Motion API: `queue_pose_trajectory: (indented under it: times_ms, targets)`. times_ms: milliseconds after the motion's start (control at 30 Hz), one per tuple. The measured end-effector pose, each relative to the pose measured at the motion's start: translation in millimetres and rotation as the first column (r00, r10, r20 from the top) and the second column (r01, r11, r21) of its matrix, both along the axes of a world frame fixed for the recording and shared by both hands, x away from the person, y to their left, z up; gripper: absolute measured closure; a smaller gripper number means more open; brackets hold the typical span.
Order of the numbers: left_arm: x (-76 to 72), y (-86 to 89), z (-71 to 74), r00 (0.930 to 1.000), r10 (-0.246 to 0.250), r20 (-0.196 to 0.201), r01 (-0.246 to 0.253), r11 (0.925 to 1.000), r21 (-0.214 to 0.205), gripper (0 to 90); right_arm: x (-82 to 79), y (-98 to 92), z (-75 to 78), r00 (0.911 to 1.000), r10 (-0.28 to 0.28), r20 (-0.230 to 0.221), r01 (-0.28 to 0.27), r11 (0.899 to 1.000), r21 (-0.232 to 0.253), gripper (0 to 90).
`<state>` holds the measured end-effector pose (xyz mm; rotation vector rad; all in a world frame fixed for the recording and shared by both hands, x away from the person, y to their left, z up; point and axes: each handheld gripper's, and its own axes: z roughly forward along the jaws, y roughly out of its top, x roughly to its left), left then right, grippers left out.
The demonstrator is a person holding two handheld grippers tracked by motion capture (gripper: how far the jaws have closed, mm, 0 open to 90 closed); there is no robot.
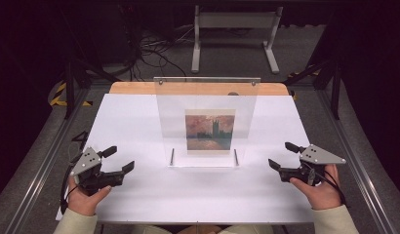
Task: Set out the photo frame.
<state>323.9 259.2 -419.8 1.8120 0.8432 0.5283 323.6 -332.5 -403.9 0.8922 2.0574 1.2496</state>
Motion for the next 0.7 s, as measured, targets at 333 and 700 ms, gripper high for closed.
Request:
queue_pose_trajectory:
  times_ms: [333,700]
  targets:
    - [13.0,12.7,-28.5,0.9999,-0.009,-0.014,0.009,1.0000,-0.004,16.7,7.8,-5.7,-31.4,0.9981,-0.020,-0.059,0.021,1.000,0.018,17.2]
    - [22.6,14.3,-46.0,0.9958,-0.011,-0.091,0.013,0.9997,0.020,15.3,11.9,-10.7,-48.0,0.9948,-0.049,-0.089,0.054,0.997,0.049,19.2]
